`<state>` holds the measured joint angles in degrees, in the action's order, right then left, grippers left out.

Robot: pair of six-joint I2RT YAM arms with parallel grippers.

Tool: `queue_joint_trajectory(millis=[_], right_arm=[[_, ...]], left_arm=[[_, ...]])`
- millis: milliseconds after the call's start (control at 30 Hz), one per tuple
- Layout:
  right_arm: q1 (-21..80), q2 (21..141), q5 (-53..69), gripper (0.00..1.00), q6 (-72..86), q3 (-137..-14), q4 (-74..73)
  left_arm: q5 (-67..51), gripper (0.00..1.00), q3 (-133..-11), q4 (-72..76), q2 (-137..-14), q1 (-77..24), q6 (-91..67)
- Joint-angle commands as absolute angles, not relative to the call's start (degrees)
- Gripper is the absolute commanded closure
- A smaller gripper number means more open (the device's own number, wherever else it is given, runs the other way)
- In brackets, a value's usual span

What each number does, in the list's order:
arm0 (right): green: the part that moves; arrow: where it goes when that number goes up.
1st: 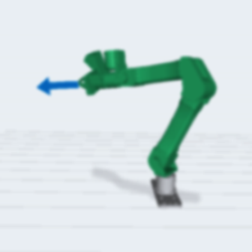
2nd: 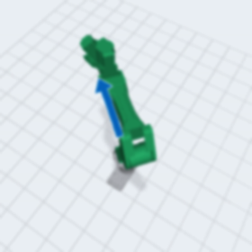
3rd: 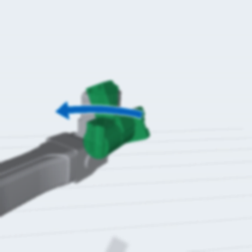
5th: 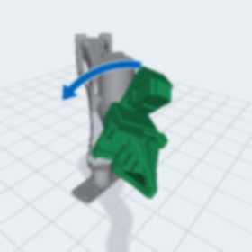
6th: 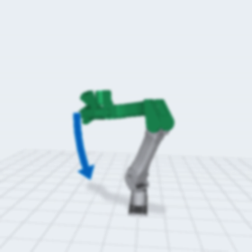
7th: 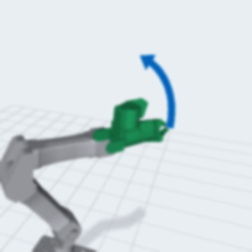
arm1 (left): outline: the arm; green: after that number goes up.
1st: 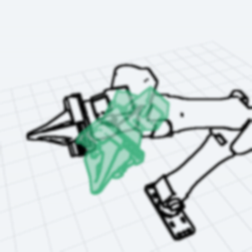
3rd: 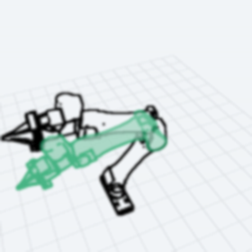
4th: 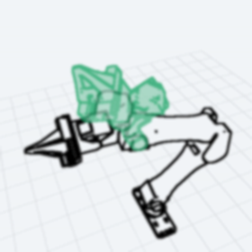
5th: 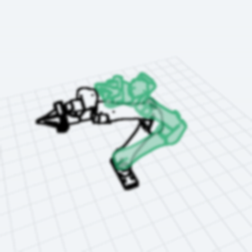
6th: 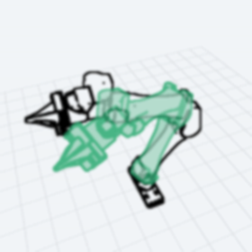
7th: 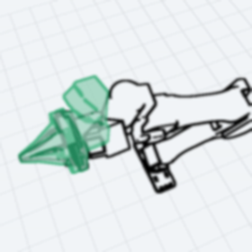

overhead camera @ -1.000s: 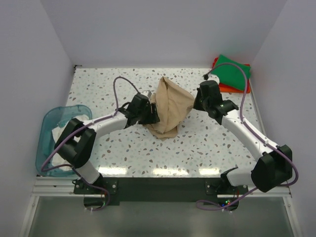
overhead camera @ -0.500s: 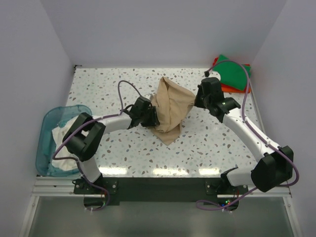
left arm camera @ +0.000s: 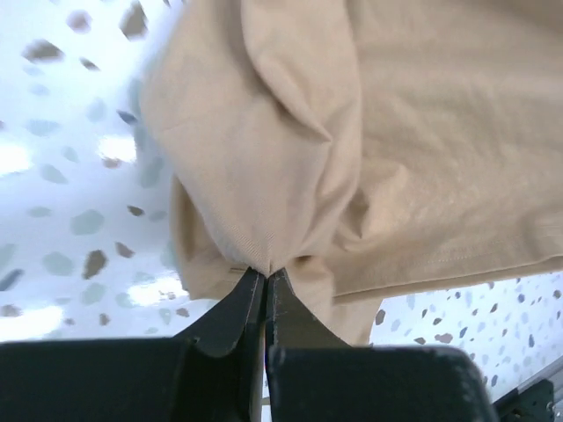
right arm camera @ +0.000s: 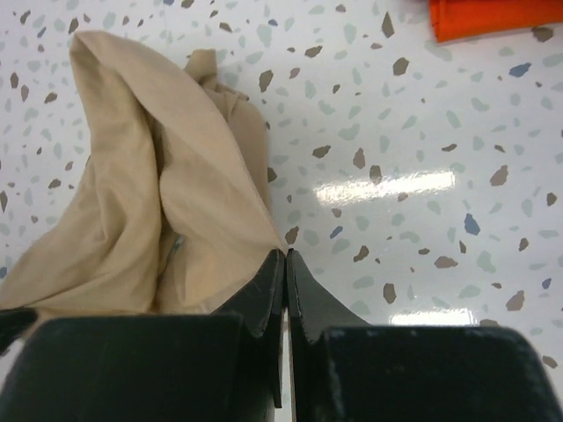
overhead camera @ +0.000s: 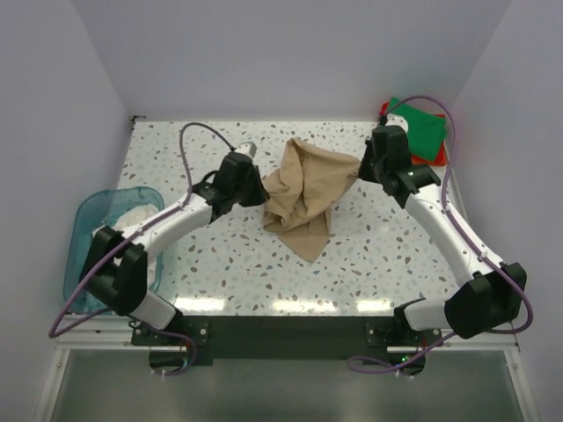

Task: Fold and stack the t-shirts
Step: Flatten the tshirt out

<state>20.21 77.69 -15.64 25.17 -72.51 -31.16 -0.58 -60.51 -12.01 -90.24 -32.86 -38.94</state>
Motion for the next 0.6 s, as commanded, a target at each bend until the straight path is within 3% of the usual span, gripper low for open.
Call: queue_joint_trajectory(millis=[0,167,567], right_arm=[[17.3,75.9,-17.8,1.00,23.2,-77.6,-33.5],[15.3,73.8,-19.3,1.00,22.6,-83.6,-37.9],[15.3,65.5,-28.7,1.00,20.4,-102.9,-50.4]], left_arm=[[4.3,1.00,-64.0,-17.5,-81.1,-27.9,-36.3],[7.5,1.00,-69.9,-24.1,-73.4,-23.3,-32.0],[22.5,1.00,-86.1,-35.8,-58.6,-23.2,-26.5]])
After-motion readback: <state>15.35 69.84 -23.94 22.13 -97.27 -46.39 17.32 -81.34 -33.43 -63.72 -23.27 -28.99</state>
